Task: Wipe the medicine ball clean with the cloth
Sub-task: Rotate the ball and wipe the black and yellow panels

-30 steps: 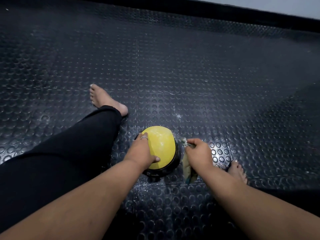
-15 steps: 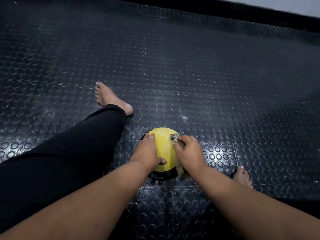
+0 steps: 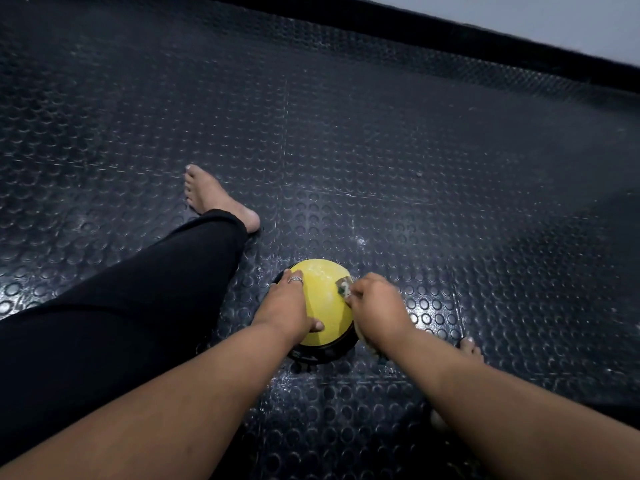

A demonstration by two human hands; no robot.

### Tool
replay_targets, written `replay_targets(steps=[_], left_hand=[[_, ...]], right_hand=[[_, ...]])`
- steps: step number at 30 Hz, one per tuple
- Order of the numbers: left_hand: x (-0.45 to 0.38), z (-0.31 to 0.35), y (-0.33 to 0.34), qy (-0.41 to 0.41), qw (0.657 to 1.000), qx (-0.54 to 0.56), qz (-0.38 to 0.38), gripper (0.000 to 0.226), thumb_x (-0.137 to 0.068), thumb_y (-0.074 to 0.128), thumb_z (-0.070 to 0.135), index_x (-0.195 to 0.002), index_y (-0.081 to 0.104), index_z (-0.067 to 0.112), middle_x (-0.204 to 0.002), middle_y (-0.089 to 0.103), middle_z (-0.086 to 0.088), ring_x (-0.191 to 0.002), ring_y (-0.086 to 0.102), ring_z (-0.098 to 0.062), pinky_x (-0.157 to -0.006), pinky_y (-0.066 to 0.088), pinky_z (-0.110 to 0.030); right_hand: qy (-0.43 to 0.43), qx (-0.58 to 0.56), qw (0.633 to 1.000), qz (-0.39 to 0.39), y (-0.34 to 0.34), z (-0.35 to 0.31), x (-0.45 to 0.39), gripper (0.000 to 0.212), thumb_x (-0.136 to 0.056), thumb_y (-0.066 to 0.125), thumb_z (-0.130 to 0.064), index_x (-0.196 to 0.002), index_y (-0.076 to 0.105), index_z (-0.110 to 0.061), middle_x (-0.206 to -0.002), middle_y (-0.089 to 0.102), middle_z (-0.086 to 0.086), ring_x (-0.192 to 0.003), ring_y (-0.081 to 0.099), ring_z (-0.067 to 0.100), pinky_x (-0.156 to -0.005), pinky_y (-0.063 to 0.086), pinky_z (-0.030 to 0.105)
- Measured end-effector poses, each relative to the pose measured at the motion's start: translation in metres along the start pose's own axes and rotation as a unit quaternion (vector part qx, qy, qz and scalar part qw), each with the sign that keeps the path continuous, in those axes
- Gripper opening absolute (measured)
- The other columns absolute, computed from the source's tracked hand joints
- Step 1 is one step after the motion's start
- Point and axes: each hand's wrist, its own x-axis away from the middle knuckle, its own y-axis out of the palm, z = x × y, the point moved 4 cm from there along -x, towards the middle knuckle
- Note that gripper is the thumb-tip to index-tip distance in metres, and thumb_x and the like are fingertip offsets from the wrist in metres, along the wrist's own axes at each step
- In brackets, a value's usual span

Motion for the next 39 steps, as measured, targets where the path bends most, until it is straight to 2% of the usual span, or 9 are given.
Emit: replay_targets(steps=[4,11,18,23,26,31,33,36,39], left_hand=[[0.0,-0.005,-0.003,-0.008,1.0,0.017,-0.002,0.106,-0.077,0.081,0.033,-0.155,0.011,0.014,-0.162,0.015,-0.004,-0.145,0.025,-0.03,-0.116,0.028,-0.041],[-0.001,0.001,0.001,0.007,1.0,-0.004,0.005,0.108,-0.078,0.081,0.036,-0.155,0.009,0.014,-0.164,0.006,-0.002,-0.147,0.018,-0.027,-0.117,0.027,-0.042],[-0.005,-0.001,-0.002,-0.002,1.0,0.014,0.004,0.108,-0.075,0.083,0.034,-0.155,0.012,0.014,-0.162,0.015,-0.002,-0.145,0.025,-0.027,-0.115,0.03,-0.042],[-0.005,0.003,0.0,0.008,1.0,-0.005,0.013,0.108,-0.077,0.081,0.039,-0.155,0.011,0.015,-0.163,0.013,-0.001,-0.146,0.024,-0.026,-0.115,0.03,-0.042],[-0.003,0.002,0.001,0.008,1.0,0.0,0.019,0.107,-0.076,0.082,0.036,-0.155,0.012,0.014,-0.163,0.013,-0.002,-0.146,0.024,-0.026,-0.116,0.029,-0.041],[-0.002,0.0,0.003,0.015,1.0,-0.001,0.015,0.107,-0.078,0.08,0.037,-0.155,0.011,0.013,-0.164,0.007,-0.003,-0.147,0.019,-0.027,-0.117,0.027,-0.04],[-0.003,0.001,0.002,0.018,1.0,-0.008,0.019,0.107,-0.078,0.08,0.038,-0.155,0.011,0.013,-0.164,0.008,-0.002,-0.147,0.019,-0.026,-0.117,0.027,-0.039],[-0.005,0.004,0.002,0.019,0.999,-0.019,0.021,0.107,-0.078,0.079,0.039,-0.155,0.01,0.013,-0.164,0.007,-0.002,-0.147,0.019,-0.026,-0.116,0.028,-0.04],[-0.003,0.003,0.005,0.019,1.0,-0.008,0.019,0.107,-0.078,0.08,0.035,-0.155,0.009,0.012,-0.164,0.006,-0.004,-0.148,0.016,-0.028,-0.117,0.026,-0.041]], right_hand=[[-0.055,-0.005,0.998,0.008,0.012,-0.007,0.01,0.021,-0.093,0.055,-0.013,-0.106,0.069,-0.005,-0.09,0.046,-0.003,-0.082,0.05,0.015,-0.072,0.032,0.014],[0.038,-0.043,0.997,0.061,0.008,0.002,0.005,0.029,-0.092,0.055,-0.015,-0.119,0.063,-0.008,-0.106,0.054,0.004,-0.088,0.052,0.015,-0.078,0.034,0.014],[-0.131,0.007,0.991,0.03,0.019,-0.016,0.019,0.019,-0.09,0.057,-0.01,-0.103,0.07,-0.005,-0.084,0.052,0.005,-0.079,0.053,0.025,-0.072,0.048,0.033],[-0.029,0.002,0.998,0.059,0.007,-0.004,0.0,0.02,-0.092,0.05,-0.009,-0.093,0.068,-0.001,-0.087,0.043,0.001,-0.08,0.05,0.022,-0.072,0.04,0.025],[-0.093,0.047,0.994,0.04,0.011,-0.011,0.006,0.019,-0.089,0.055,-0.009,-0.101,0.07,-0.007,-0.088,0.051,0.005,-0.085,0.052,0.026,-0.068,0.04,0.027],[-0.241,0.083,0.967,-0.017,0.021,-0.017,0.02,0.02,-0.068,0.078,-0.009,-0.087,0.073,-0.012,-0.072,0.055,0.002,-0.065,0.055,0.026,-0.047,0.051,0.034],[-0.231,0.099,0.968,0.0,0.013,-0.017,0.015,0.017,-0.077,0.071,-0.012,-0.093,0.073,-0.012,-0.078,0.056,0.004,-0.072,0.055,0.027,-0.055,0.052,0.036],[-0.113,0.075,0.99,0.034,0.005,-0.007,0.003,0.023,-0.092,0.052,-0.014,-0.109,0.068,-0.012,-0.094,0.054,0.005,-0.092,0.051,0.027,-0.07,0.042,0.03],[-0.189,0.1,0.977,0.0,0.011,-0.019,0.016,0.018,-0.085,0.06,-0.011,-0.101,0.07,-0.011,-0.087,0.056,0.006,-0.082,0.055,0.029,-0.063,0.049,0.034]])
